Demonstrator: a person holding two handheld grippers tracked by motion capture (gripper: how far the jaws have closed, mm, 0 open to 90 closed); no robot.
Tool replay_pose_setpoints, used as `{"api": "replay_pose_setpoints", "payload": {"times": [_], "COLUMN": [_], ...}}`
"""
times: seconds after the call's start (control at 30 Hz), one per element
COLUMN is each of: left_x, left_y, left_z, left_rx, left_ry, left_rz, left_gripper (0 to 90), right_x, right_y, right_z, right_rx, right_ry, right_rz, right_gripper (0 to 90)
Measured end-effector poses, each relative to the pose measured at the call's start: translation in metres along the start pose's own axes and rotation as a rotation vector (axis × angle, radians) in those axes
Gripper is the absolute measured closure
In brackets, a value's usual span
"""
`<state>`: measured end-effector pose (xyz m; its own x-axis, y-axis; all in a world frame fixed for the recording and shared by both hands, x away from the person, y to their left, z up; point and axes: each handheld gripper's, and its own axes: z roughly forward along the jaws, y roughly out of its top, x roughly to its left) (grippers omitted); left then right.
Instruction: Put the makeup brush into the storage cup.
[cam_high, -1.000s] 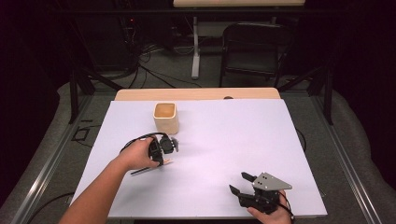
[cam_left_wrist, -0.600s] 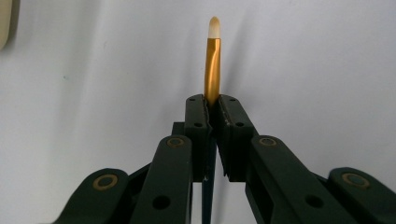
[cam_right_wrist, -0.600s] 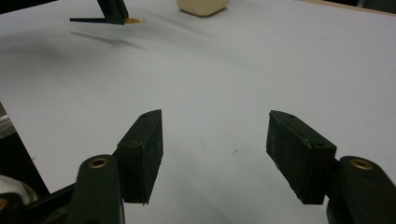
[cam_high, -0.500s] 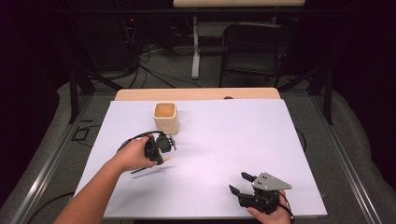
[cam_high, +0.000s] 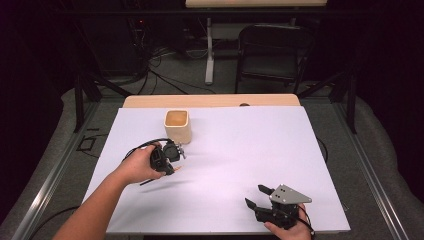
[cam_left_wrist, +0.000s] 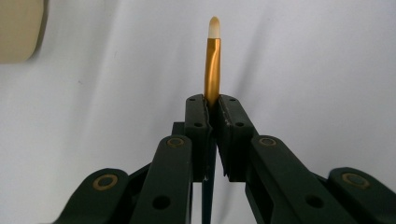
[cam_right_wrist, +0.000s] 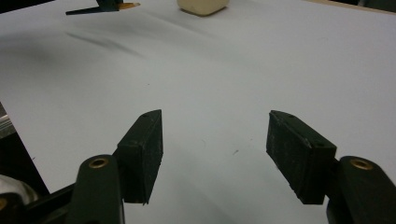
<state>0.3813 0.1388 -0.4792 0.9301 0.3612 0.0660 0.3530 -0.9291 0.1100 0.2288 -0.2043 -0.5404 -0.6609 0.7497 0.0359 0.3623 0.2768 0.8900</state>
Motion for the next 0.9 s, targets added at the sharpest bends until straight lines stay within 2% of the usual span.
{"api": "replay_pose_setpoints", "payload": {"times": [0.03, 0.1, 0.23, 0.3, 0.47, 0.7, 0.73, 0.9], "left_x": [0.000, 0.001, 0.001, 0.001, 0.001, 0.001, -0.002, -0.004], "left_y": [-0.001, -0.002, -0.004, -0.005, -0.008, -0.008, -0.009, -0.011], "left_z": [-0.001, -0.003, -0.006, -0.008, -0.009, -0.009, -0.010, -0.012], "left_rx": [-0.010, -0.019, -0.055, -0.051, -0.083, -0.083, -0.107, -0.124], "left_ry": [0.011, -0.002, 0.002, -0.004, -0.010, -0.010, -0.008, 0.000], "left_rz": [-0.003, -0.005, -0.015, -0.014, -0.023, -0.023, -0.026, -0.032], "left_gripper": [83.1, 83.1, 83.1, 83.1, 83.1, 83.1, 83.1, 83.1], "right_x": [0.000, 0.000, 0.000, 0.000, 0.000, 0.000, 0.000, 0.000], "right_y": [0.000, 0.000, 0.000, 0.000, 0.000, 0.000, 0.000, 0.000], "right_z": [0.000, 0.000, 0.000, 0.000, 0.000, 0.000, 0.000, 0.000], "right_rx": [0.000, 0.000, 0.000, 0.000, 0.002, 0.002, 0.002, 0.000], "right_ry": [0.000, 0.000, 0.000, 0.000, 0.002, 0.001, 0.001, 0.000], "right_rz": [-0.001, 0.000, 0.001, 0.001, 0.002, 0.002, 0.002, 0.005], "right_gripper": [36.2, 36.2, 36.2, 36.2, 36.2, 36.2, 36.2, 36.2]}}
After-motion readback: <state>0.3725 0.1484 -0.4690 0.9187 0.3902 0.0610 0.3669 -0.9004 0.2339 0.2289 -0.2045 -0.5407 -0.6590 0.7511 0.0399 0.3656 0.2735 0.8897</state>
